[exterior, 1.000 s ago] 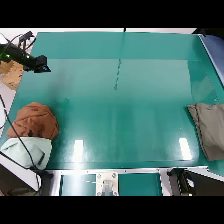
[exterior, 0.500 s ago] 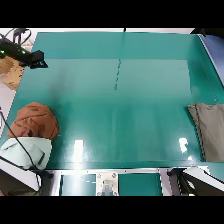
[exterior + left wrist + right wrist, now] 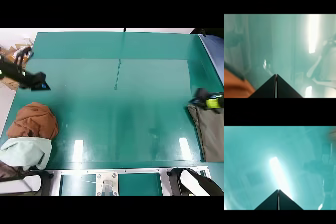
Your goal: Fold the shirts.
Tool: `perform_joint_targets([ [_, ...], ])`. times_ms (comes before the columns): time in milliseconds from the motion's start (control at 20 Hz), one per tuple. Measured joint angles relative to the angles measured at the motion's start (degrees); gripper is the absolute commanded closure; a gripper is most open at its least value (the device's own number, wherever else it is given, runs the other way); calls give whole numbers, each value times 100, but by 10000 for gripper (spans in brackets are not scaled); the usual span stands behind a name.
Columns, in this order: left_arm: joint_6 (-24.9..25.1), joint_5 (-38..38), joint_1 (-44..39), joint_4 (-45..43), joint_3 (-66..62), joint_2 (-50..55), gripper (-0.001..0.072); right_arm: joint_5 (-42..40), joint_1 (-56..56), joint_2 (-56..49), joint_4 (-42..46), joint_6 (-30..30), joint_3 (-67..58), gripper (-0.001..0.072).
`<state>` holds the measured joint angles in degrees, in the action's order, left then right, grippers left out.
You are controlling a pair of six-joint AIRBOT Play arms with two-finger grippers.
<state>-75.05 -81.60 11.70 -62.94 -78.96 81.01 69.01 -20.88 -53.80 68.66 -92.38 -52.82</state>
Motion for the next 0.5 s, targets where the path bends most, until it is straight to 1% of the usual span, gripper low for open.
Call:
perform_joint_targets([
  [100,37,350,0,15,896,-581,685,-280,852,205,-31,-103,420,693],
  [200,57,599,0,20,1458,-970,684,-575,1502,308,-35,-153,640,693],
  [350,68,796,0,17,1838,-1257,684,-824,2164,376,-55,-164,793,694],
  [500,72,863,0,17,1980,-1362,684,-925,2487,402,-61,-181,855,693],
])
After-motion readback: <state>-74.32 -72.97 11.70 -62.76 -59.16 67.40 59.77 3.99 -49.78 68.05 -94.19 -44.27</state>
